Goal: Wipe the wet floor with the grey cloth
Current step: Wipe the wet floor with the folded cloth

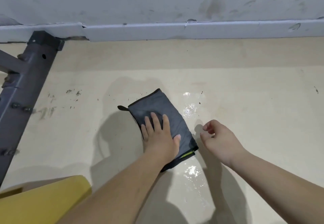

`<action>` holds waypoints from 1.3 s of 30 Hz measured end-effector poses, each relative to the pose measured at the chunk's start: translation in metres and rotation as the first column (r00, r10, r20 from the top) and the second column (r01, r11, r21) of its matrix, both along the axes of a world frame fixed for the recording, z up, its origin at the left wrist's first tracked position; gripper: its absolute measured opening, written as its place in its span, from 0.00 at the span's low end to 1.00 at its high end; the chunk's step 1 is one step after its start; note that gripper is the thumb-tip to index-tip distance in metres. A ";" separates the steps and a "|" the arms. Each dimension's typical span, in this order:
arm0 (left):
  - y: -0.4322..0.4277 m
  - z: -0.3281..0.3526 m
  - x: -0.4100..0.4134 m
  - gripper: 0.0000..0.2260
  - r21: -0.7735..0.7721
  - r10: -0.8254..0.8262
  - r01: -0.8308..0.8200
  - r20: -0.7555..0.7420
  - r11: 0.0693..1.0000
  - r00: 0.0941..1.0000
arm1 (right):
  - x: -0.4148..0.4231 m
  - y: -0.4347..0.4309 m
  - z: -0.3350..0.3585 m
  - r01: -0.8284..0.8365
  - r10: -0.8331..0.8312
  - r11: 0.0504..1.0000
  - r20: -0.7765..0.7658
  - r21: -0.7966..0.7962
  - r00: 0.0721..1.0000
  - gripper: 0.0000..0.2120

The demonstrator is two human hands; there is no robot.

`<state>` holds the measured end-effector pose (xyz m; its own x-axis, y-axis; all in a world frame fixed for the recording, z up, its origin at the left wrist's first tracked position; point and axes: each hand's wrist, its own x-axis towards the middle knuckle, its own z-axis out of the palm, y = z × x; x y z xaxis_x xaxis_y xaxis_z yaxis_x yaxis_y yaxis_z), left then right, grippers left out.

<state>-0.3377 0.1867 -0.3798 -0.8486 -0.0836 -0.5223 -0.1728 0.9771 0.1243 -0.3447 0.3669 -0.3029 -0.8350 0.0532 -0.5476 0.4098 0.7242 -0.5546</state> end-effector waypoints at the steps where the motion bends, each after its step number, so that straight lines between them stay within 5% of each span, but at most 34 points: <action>1: 0.004 -0.007 -0.002 0.40 -0.008 0.029 -0.029 -0.015 1.000 0.999 | -0.004 0.006 -0.005 -0.066 0.067 0.995 -0.008 0.081 0.998 0.10; 6: 0.004 -0.025 -0.035 0.41 -0.031 0.082 -0.083 -0.014 0.996 0.997 | -0.018 0.057 -0.020 -0.038 0.030 0.964 0.035 0.265 0.999 0.33; 10: -0.002 -0.036 -0.062 0.41 -0.085 0.030 -0.046 -0.188 0.995 0.982 | -0.026 0.101 -0.025 0.064 -0.096 0.970 0.131 0.233 0.987 0.49; 16: 0.015 -0.043 -0.081 0.40 -0.204 -0.174 0.119 -0.279 0.972 0.944 | -0.028 0.121 -0.028 -0.022 -0.030 0.966 0.196 0.259 0.980 0.35; 21: 0.053 -0.036 -0.060 0.39 -0.199 -0.340 0.290 -0.305 0.936 0.890 | -0.026 0.140 -0.024 0.043 -0.090 0.980 0.241 0.195 0.966 0.39; 25: 0.106 -0.038 0.024 0.40 -0.065 -0.601 0.620 -0.340 0.782 0.723 | -0.023 0.152 -0.022 0.011 -0.044 0.989 0.226 0.146 0.973 0.35; 29: 0.090 -0.040 0.043 0.35 -0.016 -0.696 0.746 -0.377 0.665 0.612 | -0.029 0.158 -0.027 -0.140 0.097 0.945 0.157 0.295 0.983 0.40; 31: 0.061 -0.040 0.023 0.34 -0.084 -0.678 0.704 -0.369 0.706 0.636 | -0.037 0.155 -0.031 -0.184 0.126 0.926 0.188 0.331 0.974 0.41; 35: 0.000 -0.037 -0.021 0.37 -0.196 -0.357 0.311 -0.283 0.930 0.890 | -0.058 0.140 -0.040 -0.222 0.128 0.892 0.251 0.393 0.960 0.53; 39: 0.004 -0.030 -0.068 0.37 -0.263 -0.155 0.100 -0.195 0.960 0.968 | -0.068 0.126 -0.048 -0.251 0.105 0.784 0.278 0.567 0.955 0.59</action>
<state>-0.4060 0.1905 -0.4095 -0.9494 -0.0715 -0.3058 -0.0409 0.9936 -0.1055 -0.4124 0.4927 -0.3512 -0.7241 0.2893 -0.6261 0.2975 0.9500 0.0949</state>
